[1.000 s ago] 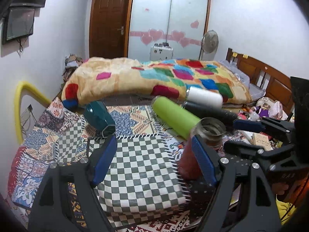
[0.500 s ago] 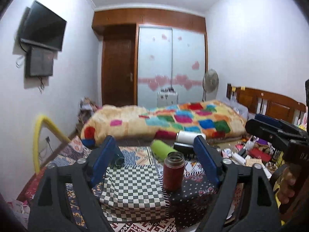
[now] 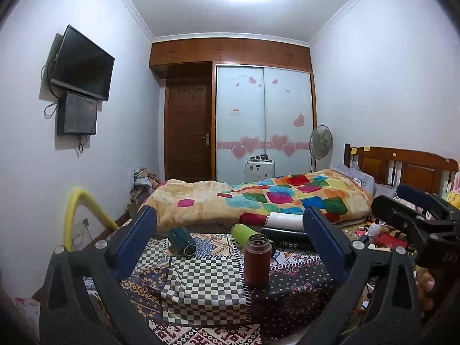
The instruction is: Flip cup upright
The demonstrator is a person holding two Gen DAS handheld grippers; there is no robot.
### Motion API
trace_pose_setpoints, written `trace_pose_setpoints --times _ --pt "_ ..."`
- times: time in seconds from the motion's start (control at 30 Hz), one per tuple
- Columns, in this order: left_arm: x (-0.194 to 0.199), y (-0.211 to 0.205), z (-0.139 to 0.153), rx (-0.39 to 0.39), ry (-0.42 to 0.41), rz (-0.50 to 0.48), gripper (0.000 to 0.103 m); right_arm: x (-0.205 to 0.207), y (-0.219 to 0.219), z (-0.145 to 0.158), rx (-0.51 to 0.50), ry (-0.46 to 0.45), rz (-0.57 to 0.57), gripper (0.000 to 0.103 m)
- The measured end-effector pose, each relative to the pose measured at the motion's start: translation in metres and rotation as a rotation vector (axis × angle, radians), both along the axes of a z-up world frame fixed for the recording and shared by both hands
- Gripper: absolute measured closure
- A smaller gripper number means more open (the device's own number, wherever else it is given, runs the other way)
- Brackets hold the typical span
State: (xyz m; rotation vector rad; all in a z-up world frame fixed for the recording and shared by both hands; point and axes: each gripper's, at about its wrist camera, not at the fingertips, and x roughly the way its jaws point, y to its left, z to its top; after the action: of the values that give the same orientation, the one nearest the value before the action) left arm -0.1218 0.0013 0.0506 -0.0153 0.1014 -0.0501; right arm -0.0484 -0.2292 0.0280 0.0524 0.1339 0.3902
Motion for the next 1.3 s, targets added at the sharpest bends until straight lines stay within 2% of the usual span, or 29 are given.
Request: trace_pose_setpoints --times 0.27,1.3 --pt "0.0 0.004 -0.002 -0.017 0.008 0.004 0.0 0.0 -0.009 -0.005 0.012 0.014 -0.026 0.0" --pt "0.003 -0.005 -0.008 0.003 0.009 0.014 0.0 -0.003 -0.007 -0.006 0.001 0.019 -0.008 0.0"
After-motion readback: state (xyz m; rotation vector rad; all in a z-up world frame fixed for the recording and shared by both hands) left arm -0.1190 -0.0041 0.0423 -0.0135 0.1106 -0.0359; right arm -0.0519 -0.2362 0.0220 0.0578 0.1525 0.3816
